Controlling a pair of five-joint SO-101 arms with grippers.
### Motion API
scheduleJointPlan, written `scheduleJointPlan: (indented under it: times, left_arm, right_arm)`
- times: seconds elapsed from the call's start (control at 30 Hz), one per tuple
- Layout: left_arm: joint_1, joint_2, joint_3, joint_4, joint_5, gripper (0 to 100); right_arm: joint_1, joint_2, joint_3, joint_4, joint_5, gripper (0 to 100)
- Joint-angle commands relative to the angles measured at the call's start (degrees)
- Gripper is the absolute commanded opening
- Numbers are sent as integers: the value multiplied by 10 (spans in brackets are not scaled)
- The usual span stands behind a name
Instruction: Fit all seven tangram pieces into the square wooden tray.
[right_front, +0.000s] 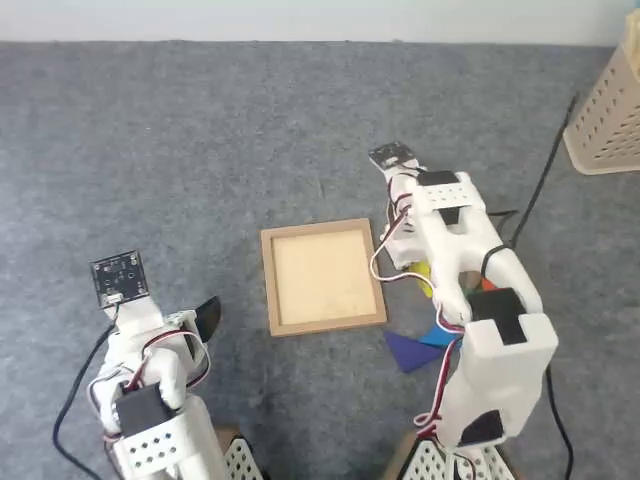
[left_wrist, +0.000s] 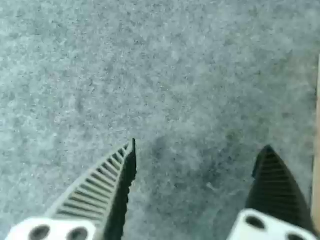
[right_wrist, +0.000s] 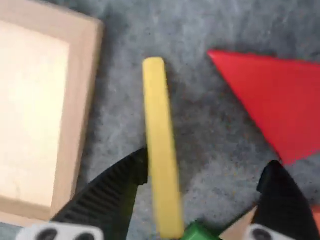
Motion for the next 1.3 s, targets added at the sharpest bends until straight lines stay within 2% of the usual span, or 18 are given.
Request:
scheduleJointPlan:
  times: [0.0, 0.1, 0.3, 0.57, 0.73, 0.97, 1.07, 1.17, 1.27]
  left_arm:
    - [1, -7, -7, -1, -1, 354]
    - [1, -7, -7, -1, -1, 354]
    - [1, -7, -7, -1, -1, 354]
    - [1, -7, -7, -1, -1, 354]
    - [1, -7, -7, -1, -1, 354]
    - [1, -7, -7, -1, -1, 354]
    - [1, -7, -7, -1, -1, 354]
    - [1, -7, -7, -1, -1, 354]
    - [1, -7, -7, -1, -1, 354]
  right_arm:
    - [-33, -11, 18, -14, 5, 215]
    - [-51, -18, 42, -27, 3, 136]
    - [-49, -31, 34, -23, -50, 1]
    - [-61, -188, 32, 46, -129, 6]
    - [-133, -247, 22, 43, -141, 6]
    - [-260, -145, -25, 5, -200, 9]
    - [-284, -95, -69, 5, -280, 13]
    - [-306, -59, -111, 12, -384, 91]
    - [-325, -36, -131, 30, -411, 174]
